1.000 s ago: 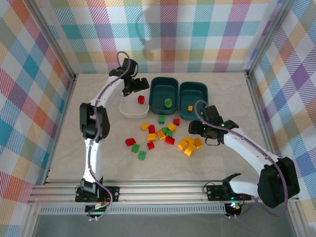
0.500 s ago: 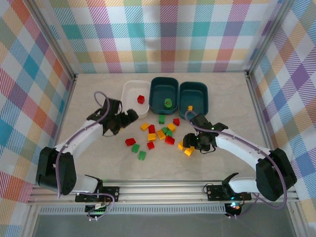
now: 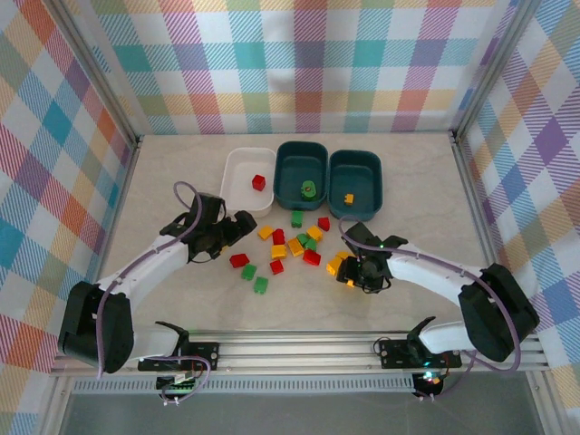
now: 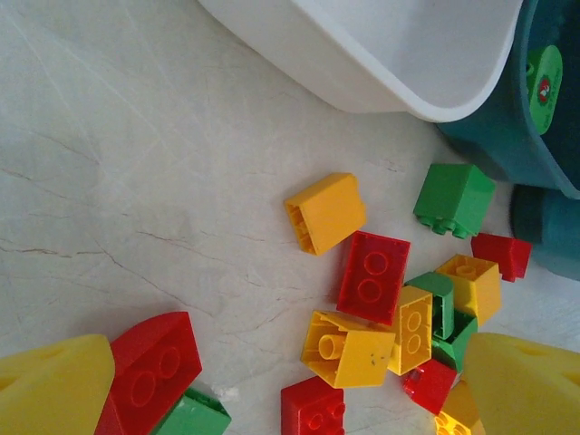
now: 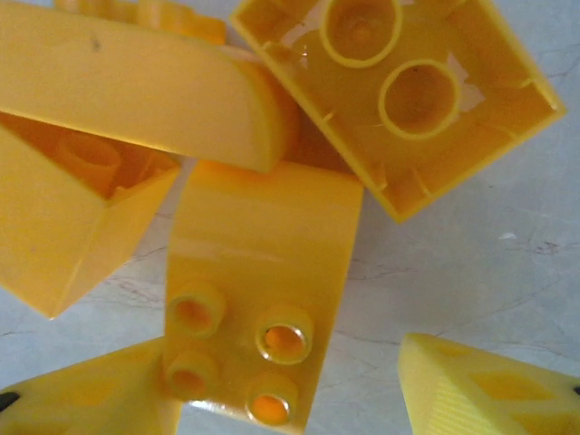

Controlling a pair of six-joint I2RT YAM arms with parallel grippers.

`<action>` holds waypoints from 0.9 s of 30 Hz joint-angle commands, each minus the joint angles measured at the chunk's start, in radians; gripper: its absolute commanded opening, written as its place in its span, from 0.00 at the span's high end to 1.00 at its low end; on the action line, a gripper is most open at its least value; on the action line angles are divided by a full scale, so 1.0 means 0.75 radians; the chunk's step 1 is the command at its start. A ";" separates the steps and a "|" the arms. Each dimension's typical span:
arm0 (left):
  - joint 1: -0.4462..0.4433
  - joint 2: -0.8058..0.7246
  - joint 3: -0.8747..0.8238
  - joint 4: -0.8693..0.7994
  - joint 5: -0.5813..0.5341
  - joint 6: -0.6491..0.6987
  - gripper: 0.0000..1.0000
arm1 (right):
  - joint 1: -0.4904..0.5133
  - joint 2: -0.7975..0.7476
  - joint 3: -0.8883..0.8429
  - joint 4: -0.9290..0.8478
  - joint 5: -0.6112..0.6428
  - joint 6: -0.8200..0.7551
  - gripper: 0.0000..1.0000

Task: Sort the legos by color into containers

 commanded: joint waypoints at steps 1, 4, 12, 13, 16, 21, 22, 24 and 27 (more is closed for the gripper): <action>-0.011 0.010 0.038 0.034 0.016 0.018 0.01 | 0.001 0.031 0.001 0.003 0.029 0.029 0.40; -0.012 0.013 0.032 0.040 0.024 0.021 0.01 | 0.001 0.021 -0.002 -0.015 0.051 0.006 0.46; -0.010 0.068 0.097 0.033 0.039 0.038 0.01 | 0.003 0.090 0.085 -0.070 0.165 -0.157 0.64; -0.012 0.075 0.122 0.007 0.030 0.057 0.01 | 0.008 0.083 0.083 -0.067 0.164 -0.163 0.67; -0.012 0.086 0.201 -0.067 0.004 0.118 0.01 | 0.032 0.028 0.075 -0.085 0.161 -0.170 0.72; -0.012 0.114 0.284 -0.100 0.031 0.140 0.01 | 0.050 -0.123 0.137 -0.262 0.191 -0.159 0.76; -0.012 0.117 0.291 -0.100 0.038 0.140 0.01 | 0.050 -0.159 0.169 -0.309 0.219 -0.160 0.76; -0.012 0.131 0.297 -0.095 0.054 0.134 0.01 | 0.046 -0.202 0.246 -0.368 0.273 -0.187 0.76; -0.014 0.177 0.308 -0.096 0.089 0.115 0.01 | -0.007 -0.151 0.377 -0.354 0.299 -0.276 0.76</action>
